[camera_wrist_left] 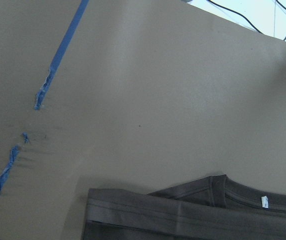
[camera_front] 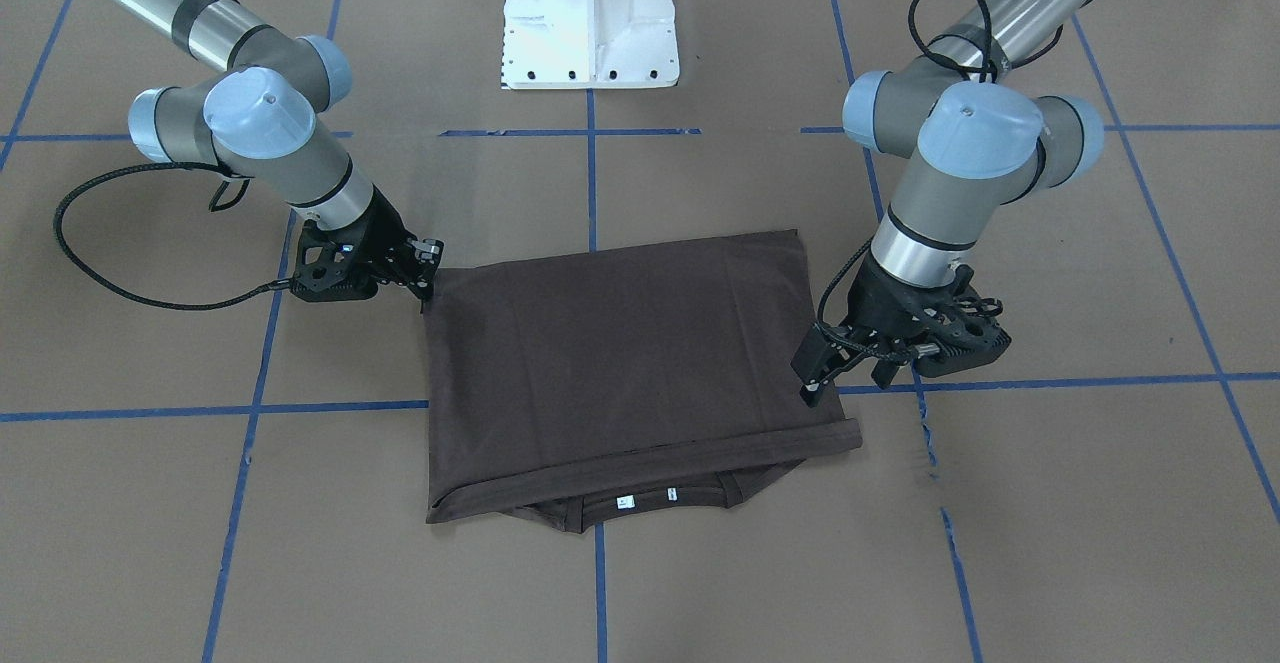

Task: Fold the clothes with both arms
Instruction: 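Drag the folded shirt with the right gripper toward the robot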

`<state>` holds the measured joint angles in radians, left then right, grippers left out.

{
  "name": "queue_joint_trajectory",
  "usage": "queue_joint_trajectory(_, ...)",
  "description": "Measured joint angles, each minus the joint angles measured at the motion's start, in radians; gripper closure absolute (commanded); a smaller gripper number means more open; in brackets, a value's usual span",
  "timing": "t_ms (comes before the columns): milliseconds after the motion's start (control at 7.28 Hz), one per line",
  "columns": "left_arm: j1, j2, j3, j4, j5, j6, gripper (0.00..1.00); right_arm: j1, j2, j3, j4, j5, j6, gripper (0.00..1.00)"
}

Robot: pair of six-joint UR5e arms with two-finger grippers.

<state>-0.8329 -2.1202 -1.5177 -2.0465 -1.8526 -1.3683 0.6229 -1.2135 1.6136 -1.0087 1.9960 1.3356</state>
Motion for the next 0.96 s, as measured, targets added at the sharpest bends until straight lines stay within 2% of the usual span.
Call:
queue_joint_trajectory(275,0.0,0.0,-0.002,0.001,0.007,-0.003,0.0,0.002,-0.005,0.017,0.0,0.003,0.003,1.0)
queue_joint_trajectory(412,0.0,0.0,-0.002,0.002,0.009,-0.004,0.0,-0.009,-0.042,0.064,0.001,0.004,0.009,1.0)
queue_joint_trajectory(961,0.002,0.001,-0.005,0.0,0.031,-0.008,0.0,-0.194,-0.331,0.392,0.002,-0.026,0.053,1.0)
